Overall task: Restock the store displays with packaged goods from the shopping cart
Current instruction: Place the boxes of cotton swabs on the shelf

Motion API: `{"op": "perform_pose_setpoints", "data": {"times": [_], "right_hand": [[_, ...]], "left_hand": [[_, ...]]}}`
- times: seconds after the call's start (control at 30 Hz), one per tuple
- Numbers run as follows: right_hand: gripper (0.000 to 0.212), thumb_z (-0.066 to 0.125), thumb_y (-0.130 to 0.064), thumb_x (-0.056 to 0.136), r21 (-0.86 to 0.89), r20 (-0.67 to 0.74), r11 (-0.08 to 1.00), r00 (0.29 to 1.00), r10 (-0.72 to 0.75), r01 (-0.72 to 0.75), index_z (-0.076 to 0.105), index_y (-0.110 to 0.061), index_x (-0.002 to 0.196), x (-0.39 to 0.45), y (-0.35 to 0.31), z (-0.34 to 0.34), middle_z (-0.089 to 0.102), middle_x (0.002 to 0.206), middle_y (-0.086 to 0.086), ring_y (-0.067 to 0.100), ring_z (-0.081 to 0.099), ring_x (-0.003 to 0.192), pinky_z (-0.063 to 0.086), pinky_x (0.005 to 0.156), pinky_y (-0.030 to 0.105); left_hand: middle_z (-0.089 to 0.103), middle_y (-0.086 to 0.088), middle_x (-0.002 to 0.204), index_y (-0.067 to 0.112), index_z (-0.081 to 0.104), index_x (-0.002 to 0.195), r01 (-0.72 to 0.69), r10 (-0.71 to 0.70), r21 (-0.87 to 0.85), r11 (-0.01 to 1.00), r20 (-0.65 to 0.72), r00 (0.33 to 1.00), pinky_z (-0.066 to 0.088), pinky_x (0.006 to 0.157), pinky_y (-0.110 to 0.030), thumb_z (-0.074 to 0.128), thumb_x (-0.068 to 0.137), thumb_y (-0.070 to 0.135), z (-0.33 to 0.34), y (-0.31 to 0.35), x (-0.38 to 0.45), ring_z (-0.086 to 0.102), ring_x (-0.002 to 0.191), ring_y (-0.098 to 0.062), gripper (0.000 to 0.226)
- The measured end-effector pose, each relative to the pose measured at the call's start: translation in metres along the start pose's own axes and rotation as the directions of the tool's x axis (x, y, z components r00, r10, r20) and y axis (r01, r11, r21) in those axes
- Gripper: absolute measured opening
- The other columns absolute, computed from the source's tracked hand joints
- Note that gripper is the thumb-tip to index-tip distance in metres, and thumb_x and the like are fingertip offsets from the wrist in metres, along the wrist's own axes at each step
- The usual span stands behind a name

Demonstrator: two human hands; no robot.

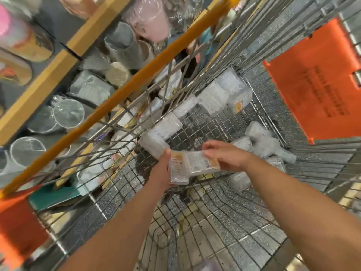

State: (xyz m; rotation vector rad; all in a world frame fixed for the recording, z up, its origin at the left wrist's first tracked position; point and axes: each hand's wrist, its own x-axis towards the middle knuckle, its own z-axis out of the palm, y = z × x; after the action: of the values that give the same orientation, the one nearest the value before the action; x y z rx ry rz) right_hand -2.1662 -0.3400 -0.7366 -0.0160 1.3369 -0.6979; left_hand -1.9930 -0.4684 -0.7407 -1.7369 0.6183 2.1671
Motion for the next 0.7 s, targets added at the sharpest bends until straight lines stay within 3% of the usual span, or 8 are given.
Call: {"op": "perform_pose_setpoints", "data": {"times": [0.1, 0.2, 0.27, 0.33, 0.4, 0.57, 0.63, 0.7], "right_hand": [[0.004, 0.061, -0.023, 0.094, -0.351, -0.037, 0.935, 0.997, -0.072, 0.055, 0.060, -0.019, 0.095, -0.003, -0.016, 0.008, 0.063, 0.088, -0.001, -0.005, 0.058, 0.056, 0.045, 0.054, 0.017], [0.010, 0.062, -0.028, 0.094, -0.447, -0.065, 0.881, 0.976, -0.206, 0.157, 0.068, -0.024, 0.087, 0.005, -0.022, 0.016, 0.068, 0.094, 0.008, 0.019, 0.063, 0.081, 0.051, 0.083, 0.040], [0.012, 0.060, -0.028, 0.095, -0.416, -0.049, 0.885, 0.967, -0.251, 0.209, 0.069, -0.023, 0.090, 0.014, -0.017, 0.019, 0.069, 0.094, 0.010, 0.024, 0.063, 0.085, 0.050, 0.085, 0.042], [0.016, 0.053, -0.033, 0.099, -0.344, -0.080, 0.911, 0.960, -0.268, 0.225, 0.063, -0.024, 0.093, 0.022, -0.010, 0.023, 0.064, 0.087, 0.000, 0.011, 0.062, 0.078, 0.048, 0.076, 0.033], [0.028, 0.040, -0.046, 0.102, -0.240, -0.164, 0.948, 0.953, -0.254, 0.211, 0.054, -0.027, 0.088, 0.027, -0.005, 0.028, 0.056, 0.082, -0.010, 0.002, 0.056, 0.069, 0.042, 0.070, 0.027], [0.067, 0.019, -0.076, 0.087, -0.016, -0.273, 0.970, 0.932, -0.238, 0.243, 0.052, -0.019, 0.081, 0.042, 0.013, 0.039, 0.047, 0.076, 0.002, 0.019, 0.044, 0.070, 0.039, 0.067, 0.032], [0.064, 0.020, -0.070, 0.094, 0.124, -0.398, 0.963, 0.901, -0.172, 0.238, 0.053, -0.017, 0.082, 0.044, 0.014, 0.038, 0.048, 0.073, -0.001, 0.016, 0.044, 0.064, 0.038, 0.062, 0.031], [0.055, 0.029, -0.055, 0.102, 0.109, -0.554, 0.970, 0.824, -0.122, 0.216, 0.056, -0.009, 0.090, 0.044, 0.023, 0.029, 0.051, 0.076, -0.001, 0.014, 0.047, 0.066, 0.040, 0.066, 0.031]], "left_hand": [[0.066, -0.013, 0.126, 0.019, 0.061, 0.130, 0.060, -0.071, 0.123, 0.991, 0.086, 0.994, 0.052, 0.091, -0.048, 0.055, 0.058, 0.084, 0.001, -0.005, 0.002, 0.063, 0.116, -0.035, 0.097], [0.070, -0.011, 0.117, 0.017, 0.062, 0.125, 0.092, -0.119, 0.206, 0.974, 0.119, 0.986, 0.055, 0.084, -0.044, 0.050, 0.071, 0.072, 0.000, -0.008, 0.002, 0.067, 0.102, -0.030, 0.078], [0.070, -0.009, 0.110, 0.017, 0.061, 0.121, 0.081, -0.114, 0.223, 0.971, 0.139, 0.984, 0.055, 0.081, -0.041, 0.047, 0.091, 0.056, -0.002, -0.008, 0.001, 0.067, 0.095, -0.027, 0.051], [0.071, -0.008, 0.105, 0.017, 0.061, 0.117, 0.100, -0.142, 0.222, 0.970, 0.181, 0.973, 0.055, 0.083, -0.042, 0.050, 0.094, 0.046, -0.004, -0.006, -0.002, 0.068, 0.095, -0.027, 0.039], [0.073, -0.007, 0.100, 0.015, 0.061, 0.115, 0.108, -0.164, 0.234, 0.966, 0.234, 0.958, 0.056, 0.081, -0.043, 0.060, 0.082, 0.042, -0.006, -0.003, -0.004, 0.069, 0.092, -0.026, 0.043], [0.071, -0.011, 0.113, 0.010, 0.053, 0.130, 0.114, -0.226, 0.346, 0.931, 0.302, 0.926, 0.058, 0.083, -0.042, 0.074, 0.076, 0.020, -0.011, -0.008, -0.002, 0.070, 0.098, -0.026, 0.058], [0.068, -0.014, 0.117, 0.010, 0.052, 0.129, 0.111, -0.183, 0.304, 0.946, 0.219, 0.958, 0.058, 0.084, -0.044, 0.068, 0.087, 0.011, -0.016, -0.015, 0.000, 0.069, 0.099, -0.029, 0.045], [0.066, -0.016, 0.117, 0.011, 0.051, 0.127, 0.108, -0.140, 0.236, 0.966, 0.122, 0.983, 0.055, 0.088, -0.047, 0.062, 0.090, 0.005, -0.028, -0.020, 0.002, 0.068, 0.099, -0.032, 0.039]]}}
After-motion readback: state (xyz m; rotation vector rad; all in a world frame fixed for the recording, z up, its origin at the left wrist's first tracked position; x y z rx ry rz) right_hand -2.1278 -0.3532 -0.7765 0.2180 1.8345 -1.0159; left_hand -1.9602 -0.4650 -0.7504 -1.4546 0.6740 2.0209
